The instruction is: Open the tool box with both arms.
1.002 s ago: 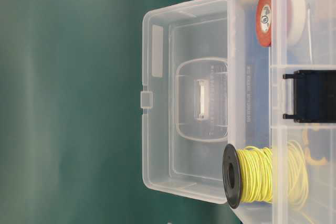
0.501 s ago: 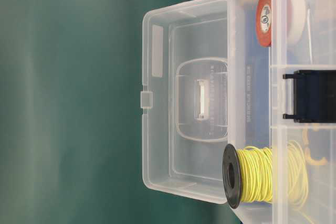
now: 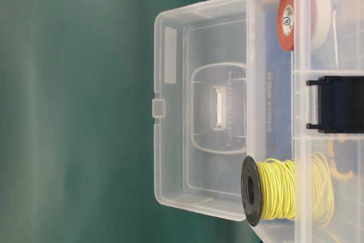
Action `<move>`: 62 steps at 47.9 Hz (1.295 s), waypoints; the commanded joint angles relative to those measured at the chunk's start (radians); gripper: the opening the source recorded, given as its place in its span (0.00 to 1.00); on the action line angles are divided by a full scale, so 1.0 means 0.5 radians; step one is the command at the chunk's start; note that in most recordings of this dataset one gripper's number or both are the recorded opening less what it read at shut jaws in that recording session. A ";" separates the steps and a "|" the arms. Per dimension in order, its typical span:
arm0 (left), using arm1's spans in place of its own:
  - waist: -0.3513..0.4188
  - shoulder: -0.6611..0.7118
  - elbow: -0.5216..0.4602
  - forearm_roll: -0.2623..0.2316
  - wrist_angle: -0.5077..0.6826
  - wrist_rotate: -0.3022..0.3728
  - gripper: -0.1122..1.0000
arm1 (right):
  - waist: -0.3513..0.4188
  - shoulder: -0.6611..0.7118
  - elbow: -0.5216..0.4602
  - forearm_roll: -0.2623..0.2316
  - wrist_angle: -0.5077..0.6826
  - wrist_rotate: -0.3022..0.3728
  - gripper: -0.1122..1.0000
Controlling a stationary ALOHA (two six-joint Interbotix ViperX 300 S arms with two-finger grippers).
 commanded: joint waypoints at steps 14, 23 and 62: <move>-0.080 -0.080 0.061 -0.006 0.049 -0.025 0.92 | 0.003 0.077 0.000 0.015 0.000 0.018 0.84; -0.080 -0.080 0.064 -0.006 0.049 -0.025 0.92 | 0.003 0.055 -0.006 0.012 0.006 0.018 0.84; -0.080 -0.080 0.067 -0.006 0.049 -0.025 0.92 | 0.003 0.061 -0.003 0.012 0.003 0.018 0.84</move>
